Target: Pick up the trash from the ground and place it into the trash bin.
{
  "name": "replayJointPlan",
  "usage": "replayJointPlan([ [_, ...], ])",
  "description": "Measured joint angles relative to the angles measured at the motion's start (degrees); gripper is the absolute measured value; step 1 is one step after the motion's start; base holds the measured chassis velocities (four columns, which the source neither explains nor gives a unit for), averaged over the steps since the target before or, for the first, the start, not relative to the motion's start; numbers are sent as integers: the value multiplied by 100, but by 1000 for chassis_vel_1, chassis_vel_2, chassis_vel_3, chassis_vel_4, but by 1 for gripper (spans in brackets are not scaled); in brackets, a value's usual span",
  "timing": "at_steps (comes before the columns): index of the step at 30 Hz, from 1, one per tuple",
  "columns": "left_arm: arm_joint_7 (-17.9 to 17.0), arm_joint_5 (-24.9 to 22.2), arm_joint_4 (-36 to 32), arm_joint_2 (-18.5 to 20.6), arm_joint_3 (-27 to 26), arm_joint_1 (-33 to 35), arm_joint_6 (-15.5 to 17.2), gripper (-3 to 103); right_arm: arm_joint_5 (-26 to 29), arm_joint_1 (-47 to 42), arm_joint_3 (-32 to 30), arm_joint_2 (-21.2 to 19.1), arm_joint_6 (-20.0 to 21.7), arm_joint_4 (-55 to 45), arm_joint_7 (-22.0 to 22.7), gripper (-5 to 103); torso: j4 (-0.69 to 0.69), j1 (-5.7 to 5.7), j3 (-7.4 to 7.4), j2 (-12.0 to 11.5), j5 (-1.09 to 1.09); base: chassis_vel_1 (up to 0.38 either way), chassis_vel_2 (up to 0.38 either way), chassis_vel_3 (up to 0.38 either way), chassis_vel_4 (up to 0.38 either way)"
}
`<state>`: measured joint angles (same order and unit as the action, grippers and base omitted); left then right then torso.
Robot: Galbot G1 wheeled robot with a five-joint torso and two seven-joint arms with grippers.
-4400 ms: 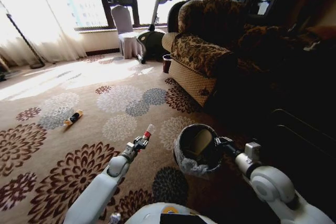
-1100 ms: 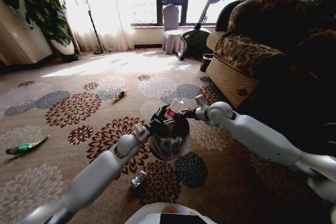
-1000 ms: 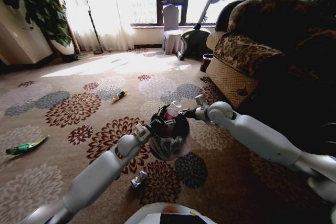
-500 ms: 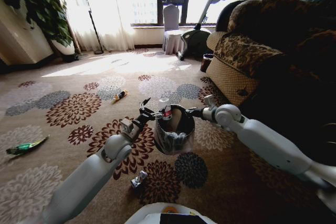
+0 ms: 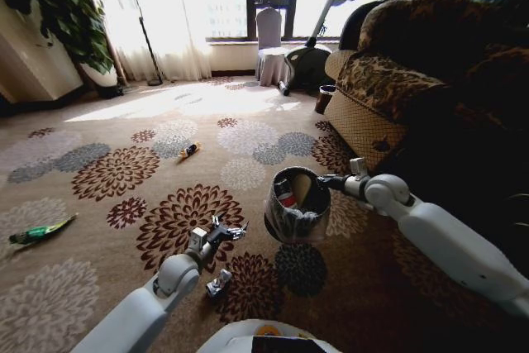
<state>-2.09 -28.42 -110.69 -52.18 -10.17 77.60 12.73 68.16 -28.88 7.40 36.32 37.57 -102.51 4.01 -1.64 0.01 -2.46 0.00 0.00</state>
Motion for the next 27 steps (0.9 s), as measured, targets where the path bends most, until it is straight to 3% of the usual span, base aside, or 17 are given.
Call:
replayJointPlan([
  [10,34,33,253,67,-37,607,-41,100,-36,3,-10,-20,-40,50,-4,2,-1,0,0,0,-1,0,0,0,0],
  [15,397,-74,417,348,-269,1066,-654,100,-150,-280,-252,-122,-130,51,-77,2,2,0,0,0,1,0,0,0,0],
  [16,397,-74,417,348,-269,1066,-654,100,-150,-280,-252,-122,-130,51,-77,2,2,0,0,0,1,0,0,0,0],
  [19,462,90,499,238,-332,1255,-1075,100,-293,-510,-474,-138,-254,40,-84,2,-1,0,-1,0,0,0,0,0,0],
  [27,357,237,341,-2,-328,1251,-1115,100,-576,-1155,-1032,-213,-298,-264,-219,2,1,0,0,0,3,0,0,0,0],
])
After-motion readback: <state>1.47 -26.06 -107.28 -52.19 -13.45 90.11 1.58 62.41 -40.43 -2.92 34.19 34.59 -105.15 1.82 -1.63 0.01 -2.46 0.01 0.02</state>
